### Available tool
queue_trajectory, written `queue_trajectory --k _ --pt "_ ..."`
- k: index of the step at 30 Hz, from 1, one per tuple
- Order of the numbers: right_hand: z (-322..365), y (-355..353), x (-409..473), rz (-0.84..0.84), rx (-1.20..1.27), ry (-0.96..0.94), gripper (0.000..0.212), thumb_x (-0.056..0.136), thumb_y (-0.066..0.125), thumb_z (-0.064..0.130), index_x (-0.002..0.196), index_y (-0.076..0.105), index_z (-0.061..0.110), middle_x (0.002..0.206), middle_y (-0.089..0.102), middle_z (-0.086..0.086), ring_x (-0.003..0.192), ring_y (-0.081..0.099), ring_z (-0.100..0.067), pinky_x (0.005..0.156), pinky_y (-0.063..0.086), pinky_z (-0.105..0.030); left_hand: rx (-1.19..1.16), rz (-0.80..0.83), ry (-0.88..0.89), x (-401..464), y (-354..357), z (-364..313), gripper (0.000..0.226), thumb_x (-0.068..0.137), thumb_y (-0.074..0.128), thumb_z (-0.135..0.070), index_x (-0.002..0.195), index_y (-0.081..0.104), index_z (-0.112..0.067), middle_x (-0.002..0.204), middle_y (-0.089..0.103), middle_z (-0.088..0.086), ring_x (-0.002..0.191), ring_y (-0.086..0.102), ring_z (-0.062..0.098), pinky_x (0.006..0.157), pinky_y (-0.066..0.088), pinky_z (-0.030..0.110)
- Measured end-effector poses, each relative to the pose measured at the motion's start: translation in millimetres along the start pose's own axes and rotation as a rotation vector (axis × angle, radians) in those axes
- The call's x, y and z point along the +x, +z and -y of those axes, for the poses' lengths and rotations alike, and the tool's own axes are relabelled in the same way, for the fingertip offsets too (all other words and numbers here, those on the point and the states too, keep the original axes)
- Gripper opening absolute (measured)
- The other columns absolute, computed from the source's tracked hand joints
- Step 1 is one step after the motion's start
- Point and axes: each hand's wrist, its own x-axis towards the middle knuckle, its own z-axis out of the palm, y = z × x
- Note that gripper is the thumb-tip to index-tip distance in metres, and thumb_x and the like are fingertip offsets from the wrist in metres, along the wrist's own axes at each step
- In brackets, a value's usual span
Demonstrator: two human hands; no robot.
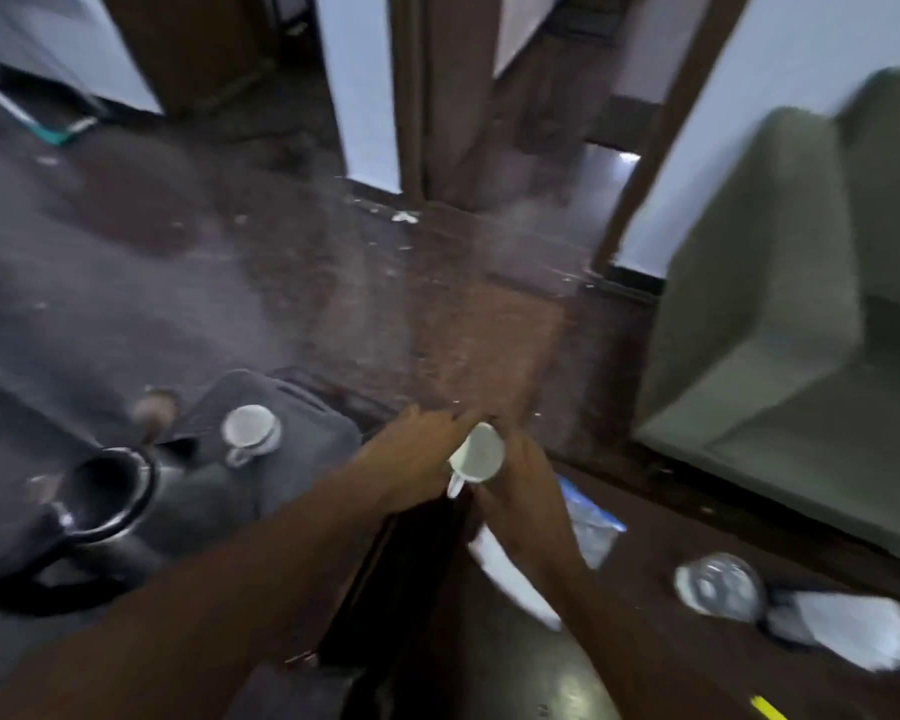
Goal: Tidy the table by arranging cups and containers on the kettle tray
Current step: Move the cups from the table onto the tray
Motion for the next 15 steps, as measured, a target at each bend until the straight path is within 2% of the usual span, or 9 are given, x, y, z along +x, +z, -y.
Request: queue_trajectory --k 2,4,6,9,11,15 --pt "32.2 31.9 23.6 0.009 -0.072 -0.03 0.047 0.095 0.063 0.03 0.135 0.062 0.005 0.13 0.064 -0.011 0.122 0.058 -0.03 0.106 0.042 -0.034 -0.003 -0.011 -0.056 -17.1 -17.4 40.7 0.06 0.084 0.071 -0.028 0.139 0.052 -0.015 0.124 0.069 0.008 0.115 0.064 0.036 0.082 0.039 0.037" --pt "68.6 67.9 48.6 0.012 -0.072 -0.088 0.046 0.093 0.068 0.024 0.135 0.061 0.006 0.126 0.064 -0.012 0.117 0.059 -0.031 0.099 0.045 -0.035 0.006 -0.072 -0.1 -39.3 -36.6 88.2 0.061 0.081 0.071 -0.025 0.138 0.052 -0.016 0.118 0.07 0.008 0.11 0.065 0.038 0.085 0.045 0.039" --pt "98.8 98.7 66.4 0.054 -0.047 -0.156 0.039 0.093 0.063 0.024 0.13 0.061 0.011 0.123 0.064 -0.007 0.114 0.06 -0.028 0.094 0.049 -0.039 0.046 -0.019 -0.154 -60.4 -44.5 121.6 0.058 0.081 0.071 -0.025 0.135 0.052 -0.018 0.117 0.07 0.009 0.109 0.065 0.039 0.089 0.048 0.044" --pt "127.3 135.4 79.1 0.116 0.045 -0.121 0.032 0.091 0.069 0.02 0.121 0.061 0.013 0.115 0.063 -0.004 0.108 0.06 -0.023 0.085 0.054 -0.045 0.021 0.008 -0.205 -81.2 -47.0 161.8 0.052 0.082 0.078 -0.027 0.126 0.053 -0.019 0.12 0.068 0.005 0.109 0.064 0.034 0.083 0.043 0.038" --pt "138.7 153.8 76.0 0.139 0.043 -0.112 0.038 0.09 0.071 0.026 0.123 0.058 0.013 0.116 0.063 -0.004 0.107 0.061 -0.023 0.082 0.054 -0.045 0.06 0.015 -0.217 -89.3 -37.5 175.5 0.05 0.084 0.079 -0.03 0.125 0.052 -0.019 0.121 0.066 0.004 0.109 0.064 0.03 0.08 0.039 0.036" --pt "132.3 179.4 71.8 0.201 -0.026 -0.052 0.051 0.088 0.074 0.029 0.131 0.05 0.018 0.124 0.059 -0.002 0.11 0.061 -0.023 0.08 0.056 -0.046 0.097 0.108 -0.242 -87.0 -2.5 183.3 0.055 0.085 0.083 -0.025 0.129 0.052 -0.013 0.132 0.061 0.007 0.116 0.063 0.029 0.092 0.049 0.039"
